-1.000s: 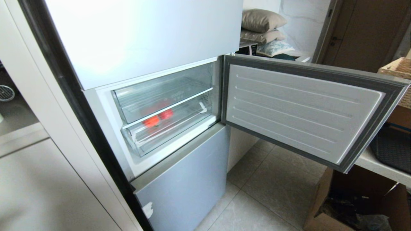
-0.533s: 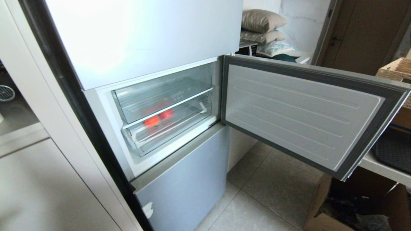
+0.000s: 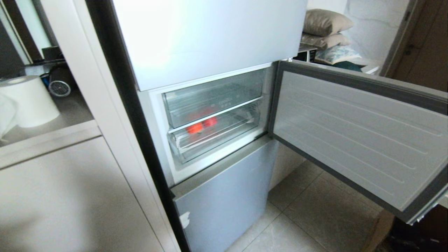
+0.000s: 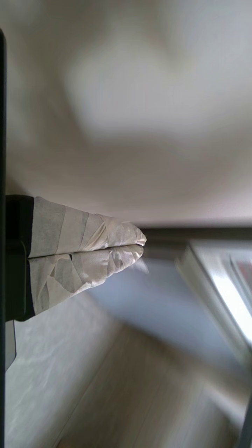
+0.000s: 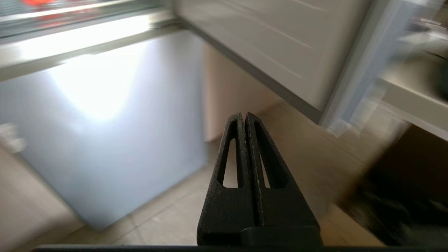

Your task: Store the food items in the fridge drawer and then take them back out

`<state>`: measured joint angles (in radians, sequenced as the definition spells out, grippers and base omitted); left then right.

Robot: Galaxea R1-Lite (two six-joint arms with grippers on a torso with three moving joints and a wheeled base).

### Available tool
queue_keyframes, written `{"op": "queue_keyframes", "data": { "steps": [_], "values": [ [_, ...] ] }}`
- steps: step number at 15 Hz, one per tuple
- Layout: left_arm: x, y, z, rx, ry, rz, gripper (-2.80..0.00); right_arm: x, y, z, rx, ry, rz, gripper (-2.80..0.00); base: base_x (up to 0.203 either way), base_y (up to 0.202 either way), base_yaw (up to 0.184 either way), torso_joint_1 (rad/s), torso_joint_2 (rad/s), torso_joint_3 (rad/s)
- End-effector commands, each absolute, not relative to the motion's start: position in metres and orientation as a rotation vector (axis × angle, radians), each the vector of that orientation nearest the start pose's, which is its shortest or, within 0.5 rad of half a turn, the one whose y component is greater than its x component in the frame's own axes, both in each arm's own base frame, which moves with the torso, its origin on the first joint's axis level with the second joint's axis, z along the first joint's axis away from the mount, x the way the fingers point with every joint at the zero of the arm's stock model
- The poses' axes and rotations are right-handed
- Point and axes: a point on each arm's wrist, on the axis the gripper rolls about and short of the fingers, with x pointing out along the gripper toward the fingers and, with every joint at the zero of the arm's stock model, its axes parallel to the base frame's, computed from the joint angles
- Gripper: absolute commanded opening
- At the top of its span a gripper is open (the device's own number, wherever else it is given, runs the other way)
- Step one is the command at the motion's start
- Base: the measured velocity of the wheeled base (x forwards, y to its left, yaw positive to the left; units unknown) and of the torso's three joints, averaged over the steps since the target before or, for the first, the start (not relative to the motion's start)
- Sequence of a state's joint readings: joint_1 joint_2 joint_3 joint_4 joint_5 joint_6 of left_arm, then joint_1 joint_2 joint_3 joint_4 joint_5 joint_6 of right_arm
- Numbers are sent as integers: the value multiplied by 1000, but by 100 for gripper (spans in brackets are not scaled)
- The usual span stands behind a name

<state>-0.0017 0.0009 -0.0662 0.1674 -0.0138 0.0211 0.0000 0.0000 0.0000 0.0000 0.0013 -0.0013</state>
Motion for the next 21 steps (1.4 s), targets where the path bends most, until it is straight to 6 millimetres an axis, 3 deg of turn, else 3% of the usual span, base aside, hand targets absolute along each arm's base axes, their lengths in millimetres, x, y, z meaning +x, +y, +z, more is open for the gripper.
{"op": "queue_keyframes", "data": {
  "steps": [1,17,21],
  "values": [
    [-29,0,76,21,104,-16,-280,-23,0,75,-2,0,2,-280,0,-7,178,2,2,2],
    [-29,0,76,21,104,-16,-280,-23,0,75,-2,0,2,-280,1,-9,175,1,2,4],
    [-29,0,76,21,104,-16,-280,-23,0,75,-2,0,0,-280,3,-3,90,2,3,3]
  ]
}}
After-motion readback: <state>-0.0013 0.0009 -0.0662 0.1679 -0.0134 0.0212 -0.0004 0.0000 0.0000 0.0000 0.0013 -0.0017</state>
